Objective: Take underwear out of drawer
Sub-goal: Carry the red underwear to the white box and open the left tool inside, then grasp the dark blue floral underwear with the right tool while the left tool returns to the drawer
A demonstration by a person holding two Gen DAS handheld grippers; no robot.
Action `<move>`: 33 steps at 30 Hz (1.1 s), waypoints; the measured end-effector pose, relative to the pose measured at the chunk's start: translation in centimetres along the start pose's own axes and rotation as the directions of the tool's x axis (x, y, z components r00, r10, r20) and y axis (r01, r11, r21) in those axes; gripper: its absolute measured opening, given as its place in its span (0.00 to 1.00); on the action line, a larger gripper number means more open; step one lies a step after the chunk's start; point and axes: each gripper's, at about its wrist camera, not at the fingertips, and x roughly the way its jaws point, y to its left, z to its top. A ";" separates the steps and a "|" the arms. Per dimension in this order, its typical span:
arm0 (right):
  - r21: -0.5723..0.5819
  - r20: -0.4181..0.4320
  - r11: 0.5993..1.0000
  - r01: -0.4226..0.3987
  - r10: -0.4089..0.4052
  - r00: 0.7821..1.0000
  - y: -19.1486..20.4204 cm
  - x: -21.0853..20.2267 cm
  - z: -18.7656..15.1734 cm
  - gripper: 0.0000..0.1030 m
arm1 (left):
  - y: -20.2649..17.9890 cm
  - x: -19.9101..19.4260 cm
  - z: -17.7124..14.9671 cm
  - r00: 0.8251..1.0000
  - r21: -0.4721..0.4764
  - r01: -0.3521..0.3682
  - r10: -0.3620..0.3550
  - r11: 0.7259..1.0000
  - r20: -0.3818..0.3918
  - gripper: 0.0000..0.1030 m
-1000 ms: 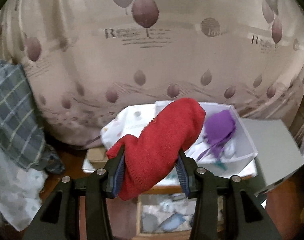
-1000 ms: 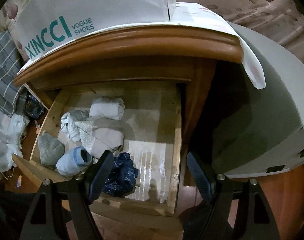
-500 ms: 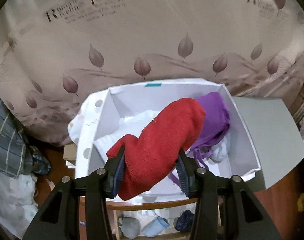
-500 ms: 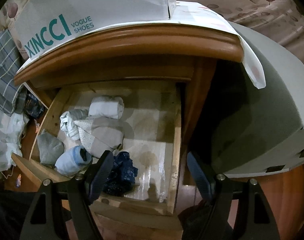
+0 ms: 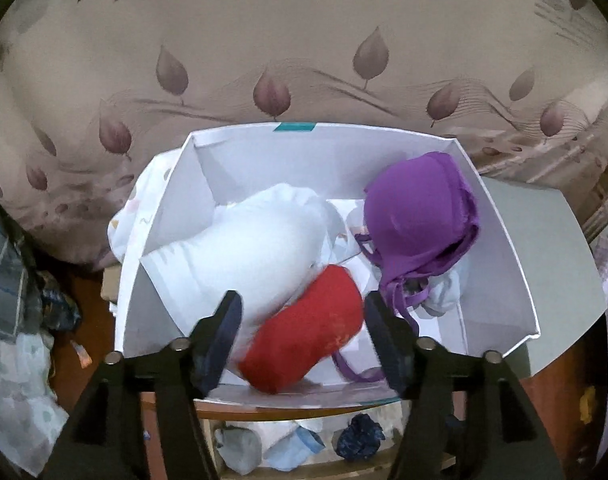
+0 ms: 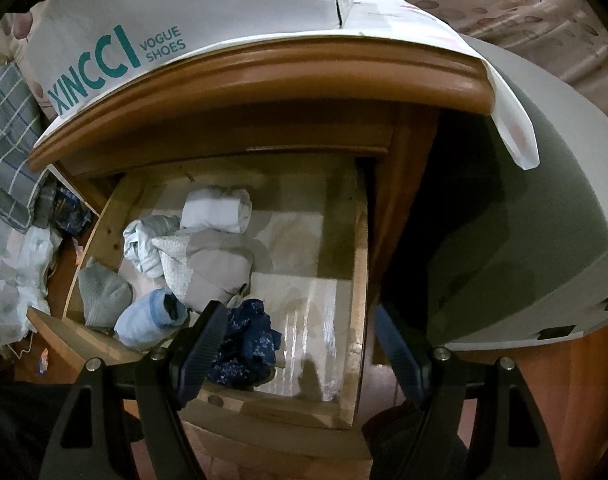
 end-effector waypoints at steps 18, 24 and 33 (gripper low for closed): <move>-0.072 -0.049 0.991 -0.116 0.113 0.992 1.8 0.2 0.2 0.76 | 8.1 -8.3 -14.9 0.976 -0.065 -0.094 0.104 0.993 0.190 0.86; -0.091 -0.184 0.985 -0.144 0.125 0.975 3.3 2.0 0.8 0.76 | 11.2 -2.0 -19.2 0.993 -0.161 -0.094 0.104 0.982 0.056 0.86; -0.178 -0.472 0.983 -0.046 -0.044 0.881 6.7 8.7 1.7 0.76 | 12.1 4.3 -22.7 0.997 -0.220 -0.076 0.071 0.973 -0.032 0.86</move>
